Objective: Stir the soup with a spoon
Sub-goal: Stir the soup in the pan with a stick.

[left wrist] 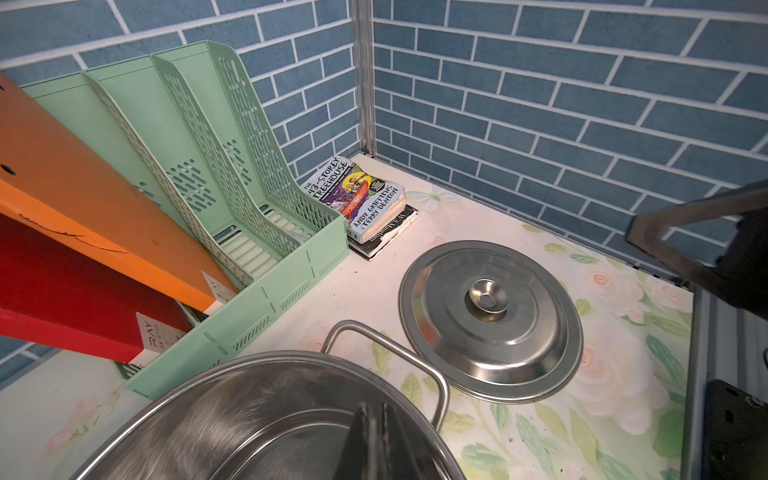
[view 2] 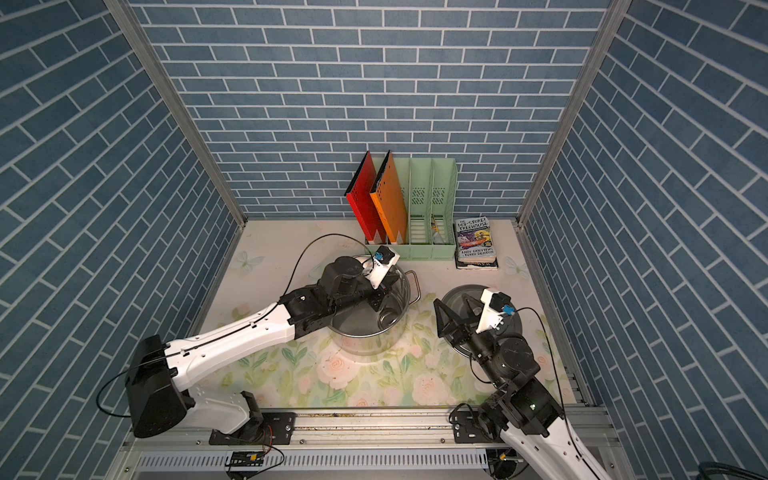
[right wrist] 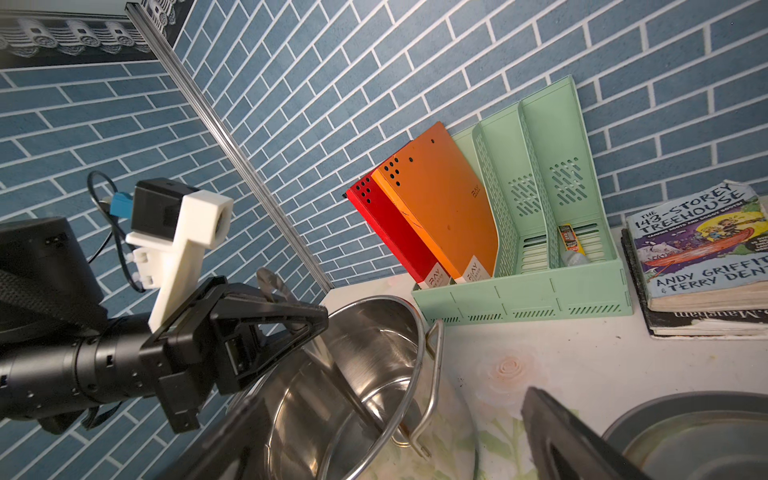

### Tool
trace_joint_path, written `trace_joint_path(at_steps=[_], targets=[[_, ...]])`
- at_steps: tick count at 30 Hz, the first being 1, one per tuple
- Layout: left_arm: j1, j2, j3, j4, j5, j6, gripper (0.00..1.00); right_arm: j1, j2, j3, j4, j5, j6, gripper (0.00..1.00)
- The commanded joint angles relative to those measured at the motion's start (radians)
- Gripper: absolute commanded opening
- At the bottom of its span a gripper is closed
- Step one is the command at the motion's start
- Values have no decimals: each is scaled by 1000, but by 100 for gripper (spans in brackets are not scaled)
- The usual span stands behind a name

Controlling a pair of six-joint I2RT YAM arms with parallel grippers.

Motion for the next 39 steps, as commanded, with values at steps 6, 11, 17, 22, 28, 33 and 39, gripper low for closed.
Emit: trace_joint_path(at_steps=[6, 11, 17, 22, 28, 33, 39], targets=[[-44, -172, -134, -73, -88, -23, 0, 2, -14, 7, 43, -10, -15, 99], [-42, -288, -209, -139, -182, -74, 0, 3, -2, 2, 67, -19, -6, 98], [28, -305, -236, -208, -293, -122, 0, 3, 14, -4, 88, -29, -5, 98], [141, -237, -212, -127, -307, -125, 0, 2, 9, -1, 88, -31, -3, 98], [193, -77, -90, -28, -320, -75, 0, 3, -6, 15, 59, -29, -3, 98], [193, 48, 28, 41, -238, -45, 0, 3, -33, 17, 37, -15, -2, 98], [168, 148, 111, 133, -125, -24, 0, 2, -42, 31, 19, -10, -4, 98]])
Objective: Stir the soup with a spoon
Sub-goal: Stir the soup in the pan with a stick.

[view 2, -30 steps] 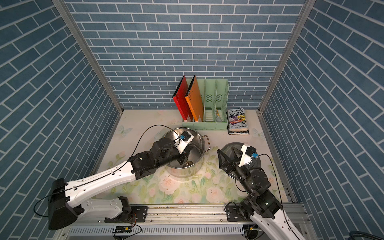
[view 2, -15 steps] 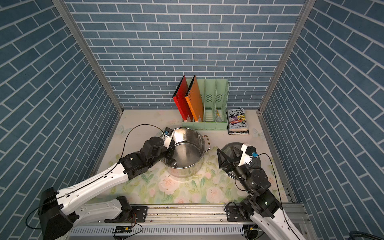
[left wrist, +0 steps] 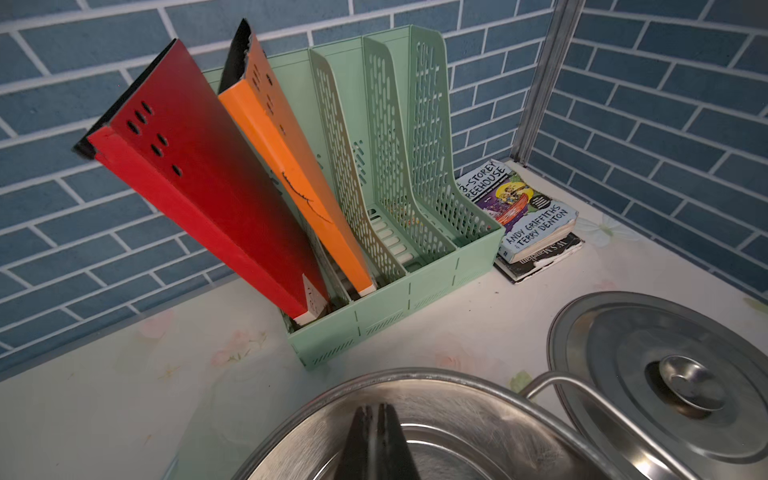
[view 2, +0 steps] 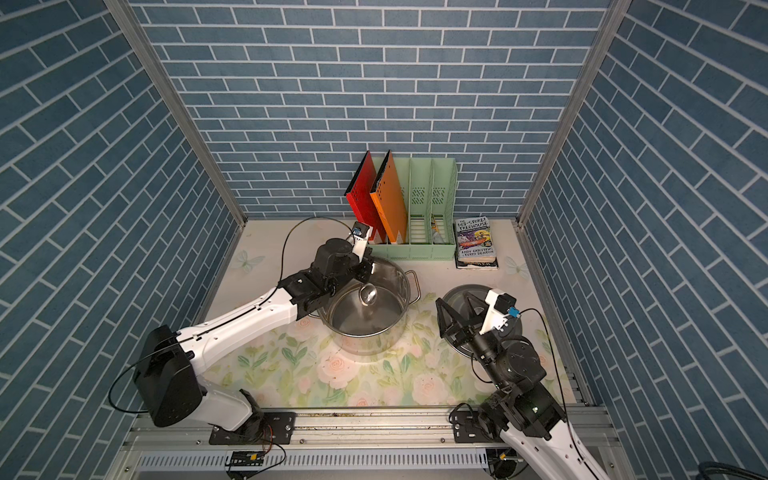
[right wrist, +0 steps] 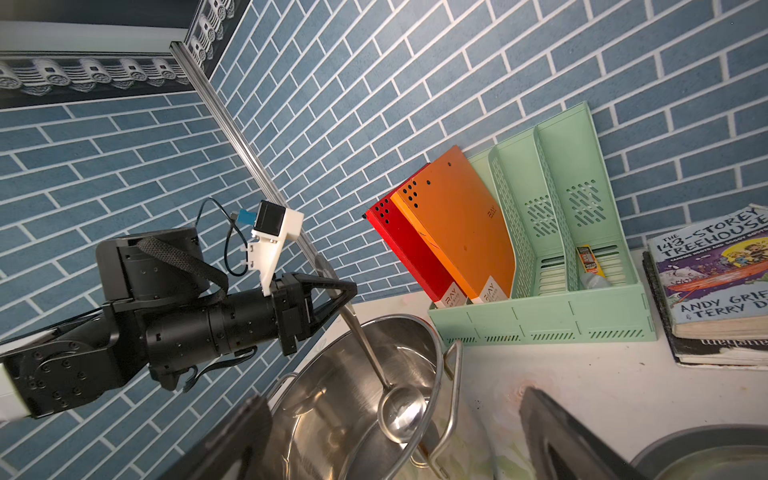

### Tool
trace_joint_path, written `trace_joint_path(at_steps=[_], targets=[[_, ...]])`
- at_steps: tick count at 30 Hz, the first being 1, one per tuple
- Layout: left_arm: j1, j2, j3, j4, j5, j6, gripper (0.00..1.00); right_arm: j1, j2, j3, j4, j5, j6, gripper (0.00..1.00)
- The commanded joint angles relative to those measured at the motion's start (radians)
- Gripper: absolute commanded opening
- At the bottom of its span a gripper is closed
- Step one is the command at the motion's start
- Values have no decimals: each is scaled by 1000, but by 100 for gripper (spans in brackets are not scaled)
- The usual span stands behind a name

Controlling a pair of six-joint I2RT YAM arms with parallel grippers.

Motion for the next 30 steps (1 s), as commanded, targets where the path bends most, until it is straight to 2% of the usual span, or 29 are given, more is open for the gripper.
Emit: trace_joint_path(at_steps=[1, 7, 14, 19, 25, 30], targets=[[-31, 43, 43, 82, 81, 32, 0, 2, -13, 35, -26, 11, -8, 98], [-105, 62, 49, 112, 127, 41, 0, 2, -25, 34, -37, 18, -10, 97], [-199, 11, 1, 102, 149, 52, 0, 3, -19, 24, -27, 17, -9, 97], [-241, -73, -76, 41, 87, 40, 0, 3, -15, 14, -16, 15, -7, 97], [-244, -231, -208, -35, -25, 8, 0, 2, 5, 2, 10, 12, -7, 97], [-182, -315, -275, -108, -104, -24, 0, 3, 32, -1, 41, -3, -4, 97]])
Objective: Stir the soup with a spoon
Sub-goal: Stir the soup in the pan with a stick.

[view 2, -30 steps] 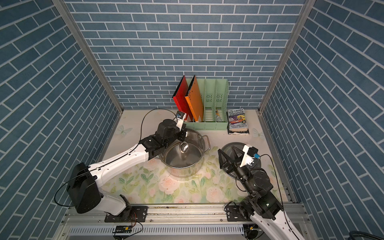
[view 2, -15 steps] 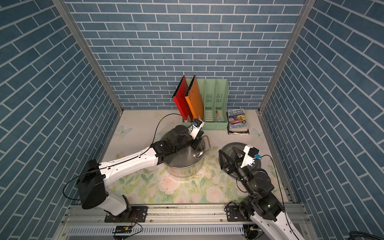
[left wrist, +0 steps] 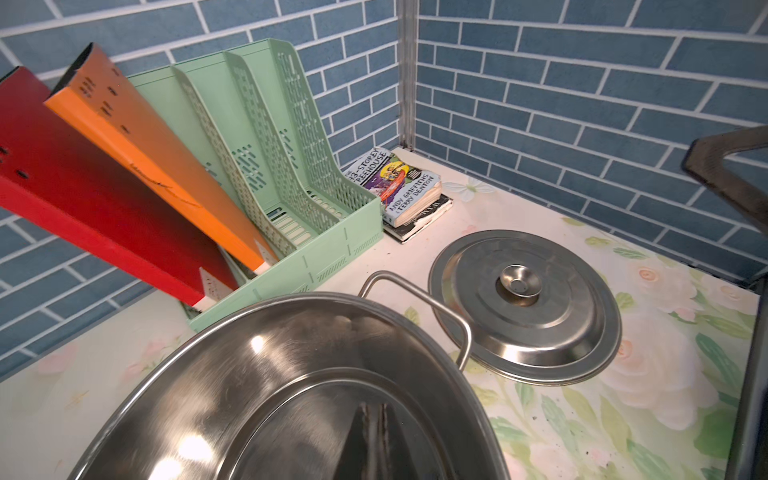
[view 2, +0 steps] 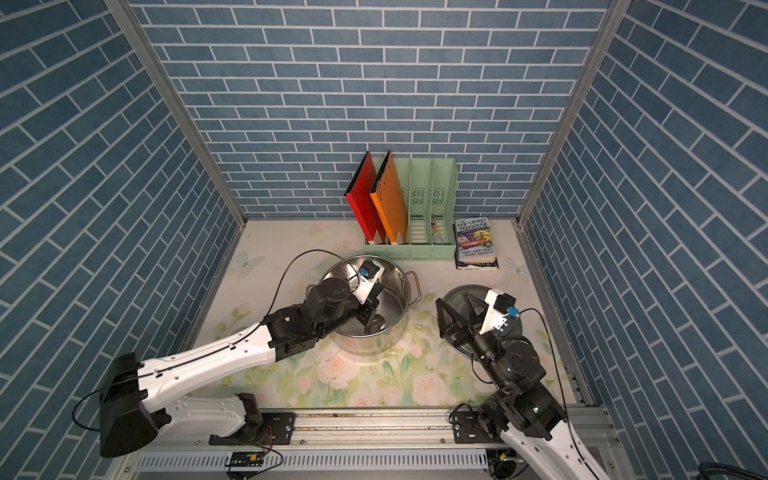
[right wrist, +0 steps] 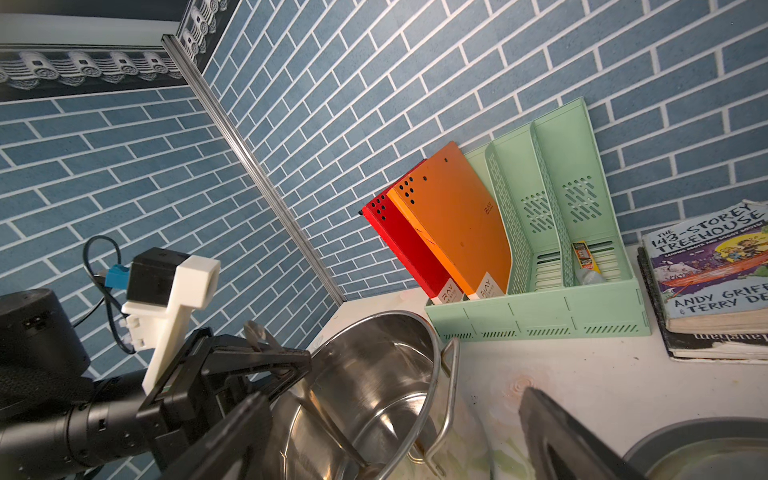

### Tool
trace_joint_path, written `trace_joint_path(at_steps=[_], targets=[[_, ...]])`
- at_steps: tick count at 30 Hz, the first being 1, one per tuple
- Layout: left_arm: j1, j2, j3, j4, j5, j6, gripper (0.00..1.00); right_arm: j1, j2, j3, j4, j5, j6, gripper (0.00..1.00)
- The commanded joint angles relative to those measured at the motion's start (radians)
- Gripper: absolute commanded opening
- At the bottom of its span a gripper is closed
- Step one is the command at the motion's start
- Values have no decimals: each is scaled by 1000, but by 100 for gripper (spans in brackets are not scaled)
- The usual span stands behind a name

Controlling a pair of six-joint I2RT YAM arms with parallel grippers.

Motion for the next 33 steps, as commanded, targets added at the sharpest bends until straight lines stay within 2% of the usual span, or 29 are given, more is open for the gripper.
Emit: trace_joint_path(at_steps=[1, 7, 11, 15, 23, 26, 33], targets=[[59, -54, -42, -58, -80, -42, 0, 3, 17, -5, 50, -9, -4, 97], [181, -87, -55, -49, -86, -51, 0, 3, 13, -3, 43, -3, -4, 97], [232, -17, -5, 1, -59, -39, 0, 3, 8, 0, 39, -2, -3, 97], [254, 116, 86, 61, -7, -20, 0, 0, -3, 16, 16, 0, -5, 97], [231, 302, 249, 146, 123, -27, 0, 3, -43, 34, -30, 21, -4, 97], [193, 325, 270, 169, 161, -17, 0, 3, -48, 35, -36, 24, -4, 97], [71, 328, 272, 160, 160, 4, 0, 3, -44, 27, -25, 22, -6, 97]])
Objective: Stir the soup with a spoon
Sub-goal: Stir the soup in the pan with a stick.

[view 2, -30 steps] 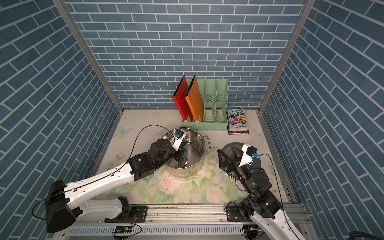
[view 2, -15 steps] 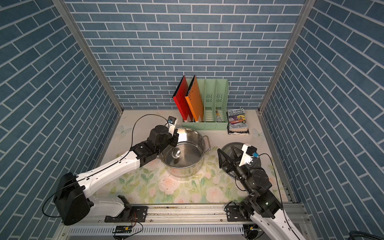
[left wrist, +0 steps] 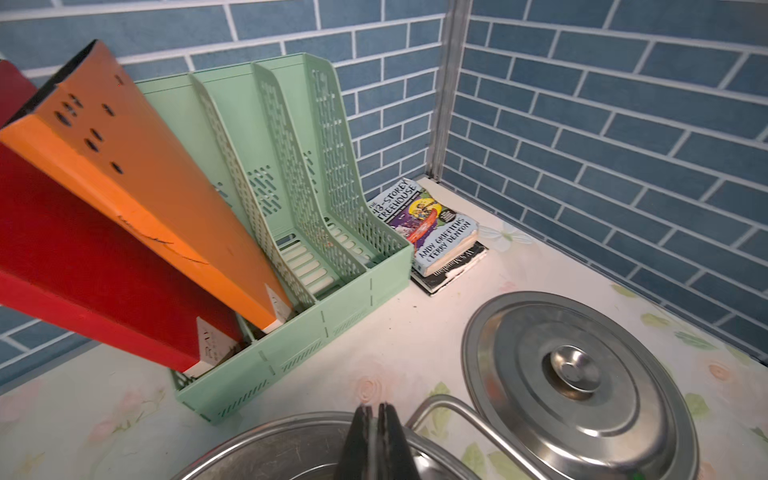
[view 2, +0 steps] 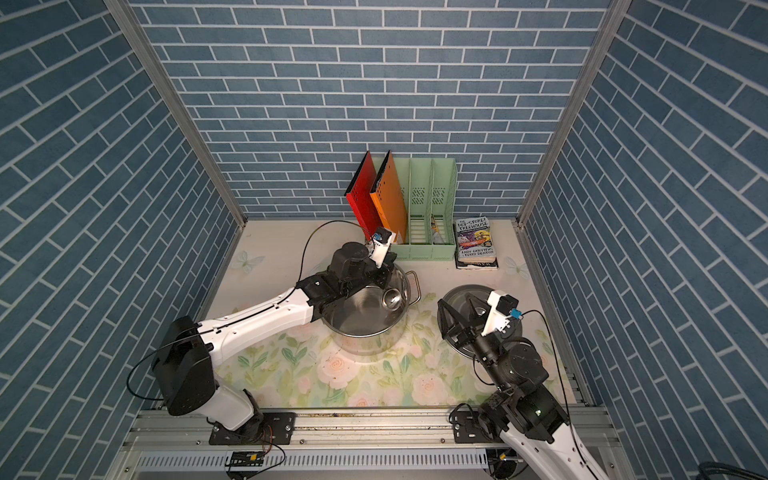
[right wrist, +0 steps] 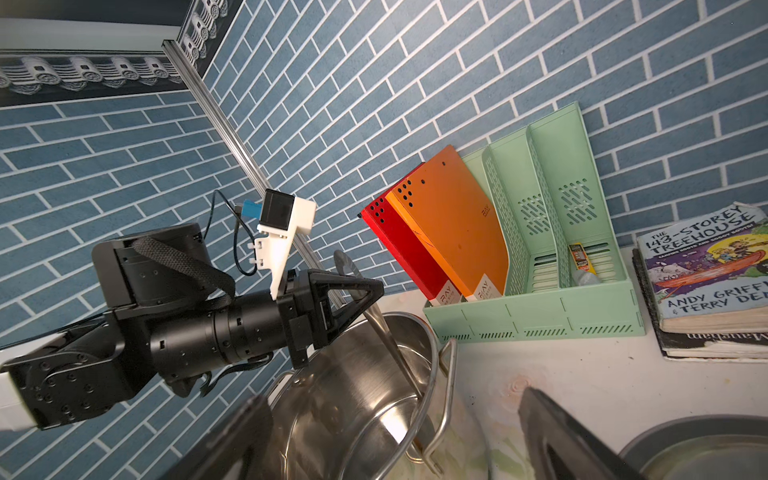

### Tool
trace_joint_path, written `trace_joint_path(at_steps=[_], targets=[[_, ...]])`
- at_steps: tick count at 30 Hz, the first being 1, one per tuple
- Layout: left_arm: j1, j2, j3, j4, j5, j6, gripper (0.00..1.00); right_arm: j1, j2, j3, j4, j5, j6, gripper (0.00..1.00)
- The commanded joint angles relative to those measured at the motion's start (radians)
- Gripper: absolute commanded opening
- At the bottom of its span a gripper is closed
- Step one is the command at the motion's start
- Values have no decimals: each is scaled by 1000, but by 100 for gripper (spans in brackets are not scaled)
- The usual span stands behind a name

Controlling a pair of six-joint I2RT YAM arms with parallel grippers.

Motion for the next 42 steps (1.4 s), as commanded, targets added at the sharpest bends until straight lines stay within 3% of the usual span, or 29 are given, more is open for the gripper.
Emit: trace_joint_path(at_steps=[1, 11, 16, 19, 23, 32, 42], targets=[[-56, -23, -3, 26, 13, 17, 0, 3, -4, 21, 9, 11, -7, 97], [-147, -207, -175, -59, -83, -9, 0, 3, 6, -6, 42, 5, -1, 97], [-149, -359, -299, -134, -207, -46, 0, 3, 27, -14, 69, -5, -1, 97], [-124, -416, -333, -189, -271, -57, 0, 3, 44, -17, 88, -14, 0, 97], [-31, -454, -366, -215, -272, -68, 0, 4, 55, -14, 96, -22, 0, 97], [143, -320, -294, -107, -219, -14, 0, 2, 32, -6, 68, -14, 4, 97], [128, -117, -87, 4, -62, -5, 0, 3, -12, 9, 16, 8, 5, 97]])
